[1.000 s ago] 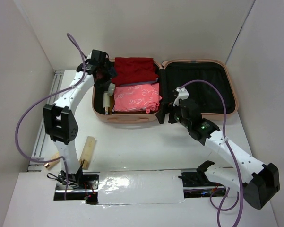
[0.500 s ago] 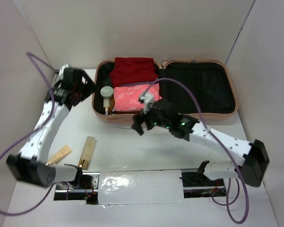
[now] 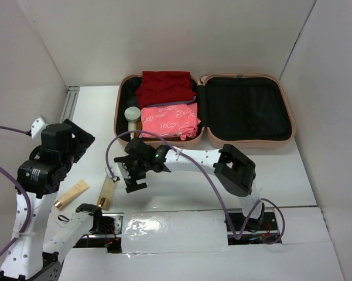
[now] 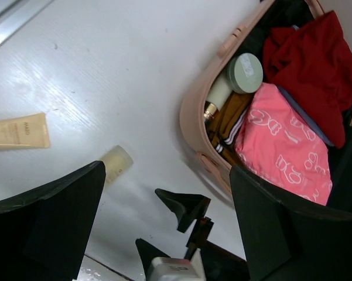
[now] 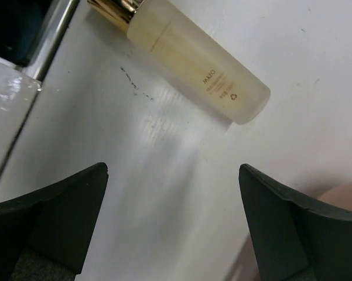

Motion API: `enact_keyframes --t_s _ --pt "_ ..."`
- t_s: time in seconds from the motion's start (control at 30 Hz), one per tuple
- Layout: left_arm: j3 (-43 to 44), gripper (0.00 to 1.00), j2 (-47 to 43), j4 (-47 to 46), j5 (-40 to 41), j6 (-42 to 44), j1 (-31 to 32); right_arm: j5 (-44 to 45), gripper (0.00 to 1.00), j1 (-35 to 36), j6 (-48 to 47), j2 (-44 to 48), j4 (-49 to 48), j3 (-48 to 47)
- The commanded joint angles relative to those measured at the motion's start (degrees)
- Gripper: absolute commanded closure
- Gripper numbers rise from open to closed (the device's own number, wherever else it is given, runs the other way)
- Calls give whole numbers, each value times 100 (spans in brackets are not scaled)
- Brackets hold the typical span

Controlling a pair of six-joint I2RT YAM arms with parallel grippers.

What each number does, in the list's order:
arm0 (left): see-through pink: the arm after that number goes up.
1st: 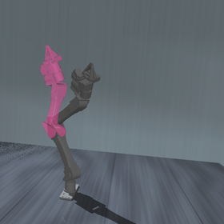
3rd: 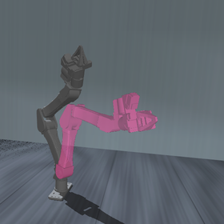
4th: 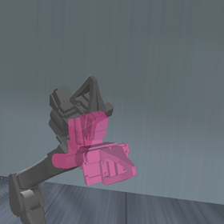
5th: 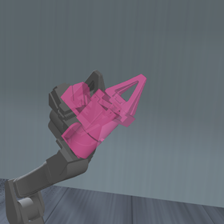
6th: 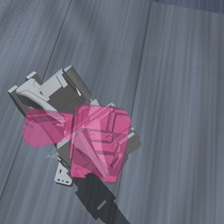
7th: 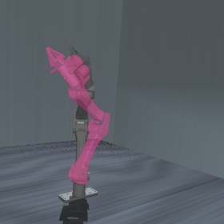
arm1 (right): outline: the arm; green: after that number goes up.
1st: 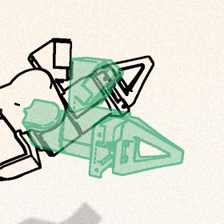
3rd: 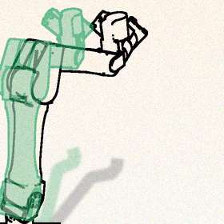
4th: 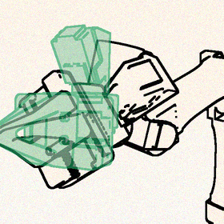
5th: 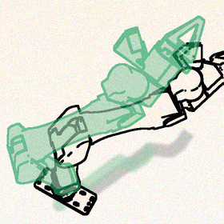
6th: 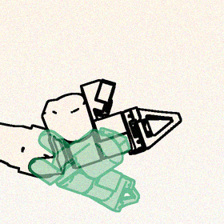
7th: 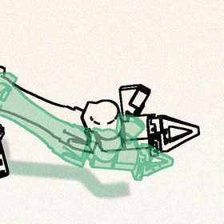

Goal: Pack the luggage

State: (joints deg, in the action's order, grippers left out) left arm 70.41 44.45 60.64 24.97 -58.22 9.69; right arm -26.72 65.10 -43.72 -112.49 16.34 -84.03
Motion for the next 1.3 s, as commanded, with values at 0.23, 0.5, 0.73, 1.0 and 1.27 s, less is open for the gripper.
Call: enact_keyframes --t_s 0.23,0.5,0.73,1.0,1.27 --pt "736 0 187 545 649 170 -415 79 0 380 -1244 -1450 -226 -1422" --pt "764 0 468 721 887 425 -530 571 0 670 -1560 -1952 -342 -1818" --pt "711 0 468 668 1114 487 -530 879 0 723 -1507 -1655 -640 -1565" --pt "53 0 951 721 1062 444 -530 309 0 355 -174 -5 -1919 129" --pt "-1116 0 1400 -762 -192 2040 -1989 967 0 284 1603 2099 -3884 3014"
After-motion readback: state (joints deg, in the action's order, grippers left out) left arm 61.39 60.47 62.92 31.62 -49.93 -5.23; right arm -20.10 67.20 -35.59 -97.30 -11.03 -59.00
